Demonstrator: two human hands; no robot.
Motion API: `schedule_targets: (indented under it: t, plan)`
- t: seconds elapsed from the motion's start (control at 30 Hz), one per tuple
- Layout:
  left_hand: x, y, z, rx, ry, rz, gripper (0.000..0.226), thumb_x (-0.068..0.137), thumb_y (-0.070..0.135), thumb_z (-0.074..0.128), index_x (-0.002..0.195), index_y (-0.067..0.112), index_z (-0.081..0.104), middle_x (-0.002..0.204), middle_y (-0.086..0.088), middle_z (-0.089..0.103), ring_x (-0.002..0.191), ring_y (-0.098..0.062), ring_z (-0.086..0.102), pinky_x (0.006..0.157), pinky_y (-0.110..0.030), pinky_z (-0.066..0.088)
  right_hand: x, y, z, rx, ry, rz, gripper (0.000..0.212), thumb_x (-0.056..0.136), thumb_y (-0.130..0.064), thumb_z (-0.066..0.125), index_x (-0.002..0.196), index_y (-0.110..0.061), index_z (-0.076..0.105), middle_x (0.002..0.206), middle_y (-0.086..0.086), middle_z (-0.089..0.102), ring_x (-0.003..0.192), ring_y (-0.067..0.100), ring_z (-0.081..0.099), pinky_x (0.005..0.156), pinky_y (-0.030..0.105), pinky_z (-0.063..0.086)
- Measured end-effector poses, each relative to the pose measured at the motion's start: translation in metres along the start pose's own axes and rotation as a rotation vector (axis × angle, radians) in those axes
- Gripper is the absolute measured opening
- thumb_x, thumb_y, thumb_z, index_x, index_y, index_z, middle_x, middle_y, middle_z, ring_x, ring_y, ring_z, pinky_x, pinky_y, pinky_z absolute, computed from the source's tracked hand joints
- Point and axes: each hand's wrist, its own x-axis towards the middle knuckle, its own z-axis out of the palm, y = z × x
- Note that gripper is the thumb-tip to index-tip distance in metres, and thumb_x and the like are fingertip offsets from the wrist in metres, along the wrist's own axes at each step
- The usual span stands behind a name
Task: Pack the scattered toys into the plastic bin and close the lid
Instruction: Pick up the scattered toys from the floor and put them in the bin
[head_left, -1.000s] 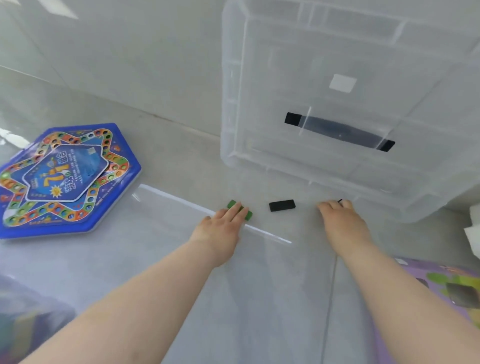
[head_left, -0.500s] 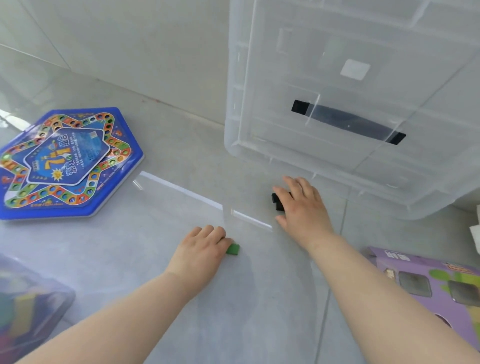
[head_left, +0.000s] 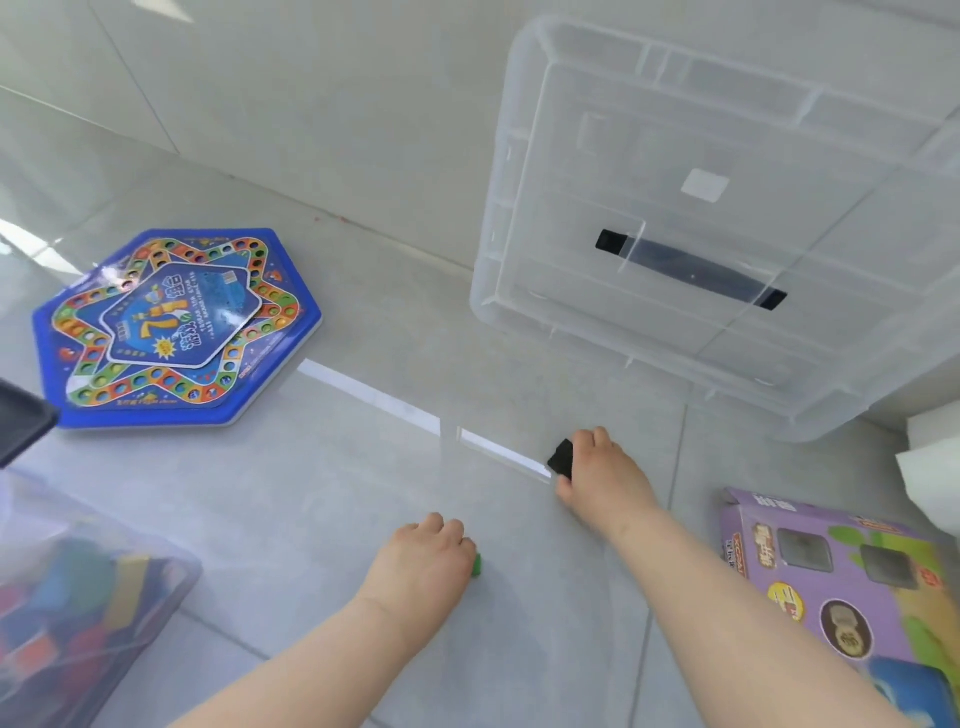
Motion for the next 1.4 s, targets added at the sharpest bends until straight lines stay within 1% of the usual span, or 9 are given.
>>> schedule_targets:
  t: [0.13, 0.23, 0.4, 0.57, 0.77, 0.87, 1.07, 1.27, 1.4]
  plan:
    - [-0.012, -0.011, -0.012, -0.019, -0.146, -0.082, 0.030, 0.088, 0.003, 0.040, 0.116, 0.006, 0.051, 0.090, -0.013, 0.042, 0.110, -0.028, 0.053, 0.047, -0.023, 0.017, -0.026, -0.001, 0.000, 0.001, -0.085, -0.047, 0.036, 0.091, -0.024, 0.044, 0.123, -0.006, 0.040, 0.127, 0.011, 0.043, 0.107, 0.029, 0.055, 0.070, 0.028, 0.035]
    - [-0.032, -0.028, -0.037, -0.170, 0.094, -0.099, 0.029, 0.085, 0.012, 0.040, 0.111, 0.010, 0.054, 0.111, -0.005, 0.051, 0.103, -0.027, 0.058, 0.052, -0.025, 0.026, -0.042, -0.008, -0.009, 0.071, -0.066, -0.081, 0.035, 0.087, -0.026, 0.048, 0.118, -0.009, 0.046, 0.119, 0.006, 0.053, 0.101, 0.025, 0.056, 0.070, 0.025, 0.035]
    - [-0.097, -0.062, -0.103, -0.335, 0.619, 0.101, 0.019, 0.066, 0.032, 0.041, 0.081, 0.028, 0.052, 0.067, 0.014, 0.060, 0.060, -0.005, 0.054, 0.042, -0.015, 0.040, -0.060, -0.055, -0.042, 0.311, 0.039, -0.130, 0.032, 0.084, -0.025, 0.052, 0.115, -0.016, 0.051, 0.110, 0.000, 0.061, 0.086, 0.016, 0.049, 0.073, 0.024, 0.040]
    - [-0.176, -0.120, -0.131, -0.191, 0.883, -0.052, 0.022, 0.069, 0.030, 0.046, 0.087, 0.024, 0.056, 0.069, 0.011, 0.064, 0.075, -0.012, 0.047, 0.066, -0.023, 0.041, -0.079, -0.126, -0.080, 0.474, 0.165, -0.334, 0.034, 0.085, -0.024, 0.056, 0.118, -0.023, 0.051, 0.105, -0.007, 0.060, 0.094, 0.014, 0.053, 0.079, 0.023, 0.041]
    - [-0.240, -0.176, -0.092, -0.562, 0.789, -0.522, 0.031, 0.055, 0.052, 0.040, 0.081, 0.066, 0.047, 0.067, 0.032, 0.061, 0.067, -0.004, 0.054, 0.065, -0.025, 0.046, -0.103, -0.222, -0.110, 0.826, 0.309, -0.616, 0.036, 0.073, -0.030, 0.062, 0.109, -0.028, 0.058, 0.081, -0.028, 0.052, 0.072, -0.012, 0.050, 0.070, 0.003, 0.037]
    - [-0.264, -0.188, -0.059, -0.533, 0.649, -0.692, 0.010, 0.067, 0.044, 0.054, 0.077, 0.041, 0.056, 0.072, 0.020, 0.057, 0.074, -0.020, 0.060, 0.070, -0.035, 0.048, -0.120, -0.271, -0.116, 0.949, 0.286, -0.744, 0.025, 0.068, -0.033, 0.056, 0.090, -0.044, 0.052, 0.076, -0.029, 0.052, 0.078, -0.007, 0.050, 0.074, 0.002, 0.038]
    - [-0.288, -0.207, -0.011, -0.543, 0.464, -0.936, 0.042, 0.085, 0.021, 0.060, 0.125, 0.021, 0.052, 0.142, -0.001, 0.040, 0.130, -0.021, 0.038, 0.105, -0.033, 0.031, -0.121, -0.313, -0.093, 0.263, 0.381, -1.008, 0.060, 0.071, -0.054, 0.038, 0.112, -0.020, 0.064, 0.106, -0.004, 0.069, 0.113, 0.021, 0.054, 0.092, 0.027, 0.021]
    - [-0.273, -0.187, -0.051, -0.731, 0.808, -0.683, 0.031, 0.084, 0.042, 0.052, 0.114, 0.045, 0.044, 0.113, 0.035, 0.041, 0.104, 0.012, 0.043, 0.085, 0.004, 0.028, -0.114, -0.295, -0.089, 0.615, 0.080, -0.829, 0.056, 0.091, -0.015, 0.049, 0.141, -0.027, 0.026, 0.153, -0.008, 0.011, 0.135, 0.007, 0.023, 0.097, 0.011, 0.019]
    - [-0.245, -0.162, -0.069, -0.768, 0.809, -0.391, 0.045, 0.067, 0.066, 0.037, 0.111, 0.053, 0.039, 0.112, 0.044, 0.032, 0.104, 0.039, 0.026, 0.085, 0.014, 0.019, -0.111, -0.288, -0.086, 0.809, -0.056, -0.701, 0.049, 0.091, -0.015, 0.050, 0.136, -0.024, 0.033, 0.118, -0.012, 0.042, 0.099, -0.001, 0.042, 0.084, 0.013, 0.038]
